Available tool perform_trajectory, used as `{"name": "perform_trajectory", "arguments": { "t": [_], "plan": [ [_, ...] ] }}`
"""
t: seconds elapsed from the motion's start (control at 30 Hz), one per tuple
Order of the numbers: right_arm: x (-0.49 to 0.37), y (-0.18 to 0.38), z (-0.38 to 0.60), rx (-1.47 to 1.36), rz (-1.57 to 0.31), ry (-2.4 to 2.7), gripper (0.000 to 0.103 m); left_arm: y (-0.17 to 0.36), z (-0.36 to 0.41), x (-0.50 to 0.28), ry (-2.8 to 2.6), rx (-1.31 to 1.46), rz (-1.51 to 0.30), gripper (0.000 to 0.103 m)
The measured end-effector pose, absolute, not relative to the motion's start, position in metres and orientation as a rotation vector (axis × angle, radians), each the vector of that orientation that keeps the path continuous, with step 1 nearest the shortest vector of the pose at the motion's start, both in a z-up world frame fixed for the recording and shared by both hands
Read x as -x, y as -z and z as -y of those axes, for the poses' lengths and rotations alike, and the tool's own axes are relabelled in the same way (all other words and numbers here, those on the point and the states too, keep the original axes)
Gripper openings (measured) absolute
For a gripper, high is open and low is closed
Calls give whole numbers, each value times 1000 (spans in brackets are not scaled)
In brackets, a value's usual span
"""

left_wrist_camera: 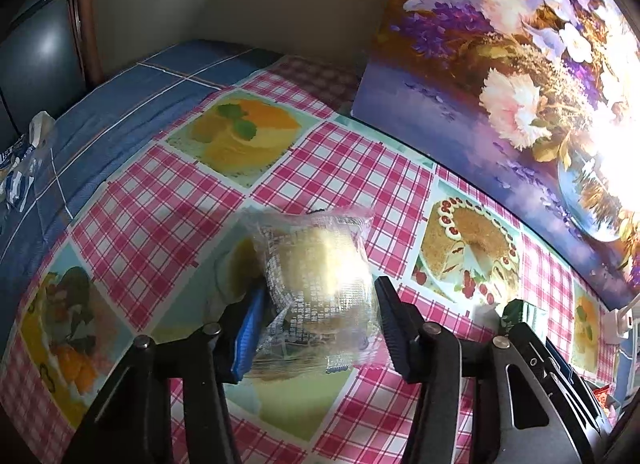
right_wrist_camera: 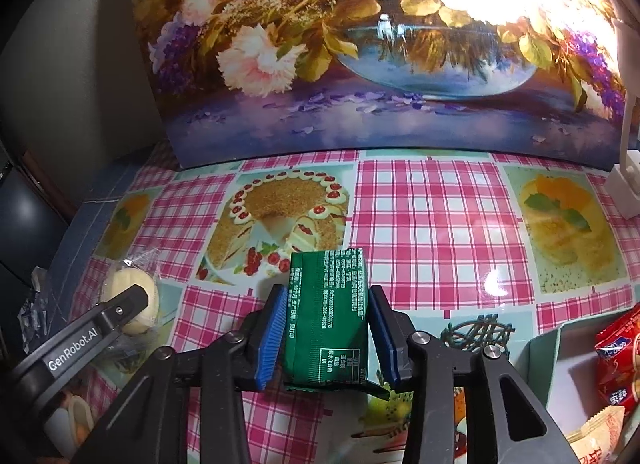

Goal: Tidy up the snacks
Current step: 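Close the right tool on the green box while the left tool grips the wrapped bun, then carry the green box to the tray with the right tool while the left tool carries the bun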

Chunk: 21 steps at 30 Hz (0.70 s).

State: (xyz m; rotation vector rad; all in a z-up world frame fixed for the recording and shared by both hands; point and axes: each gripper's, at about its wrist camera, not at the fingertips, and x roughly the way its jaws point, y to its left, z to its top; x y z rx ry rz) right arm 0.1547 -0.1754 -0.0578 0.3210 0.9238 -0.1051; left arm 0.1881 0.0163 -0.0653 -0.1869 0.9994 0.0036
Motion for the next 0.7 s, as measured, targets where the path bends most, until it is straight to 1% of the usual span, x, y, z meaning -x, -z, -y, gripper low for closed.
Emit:
{"name": "perform_trajectory", "arguments": {
  "t": [0.33,0.7],
  "plan": [
    [-153,55,175,-347,-932,75,41,52,-19,-183,-2,208,-982,53],
    [-146,41,183,-390,-934,67,41,38,-8,-178,14,167,-995,53]
  ]
}}
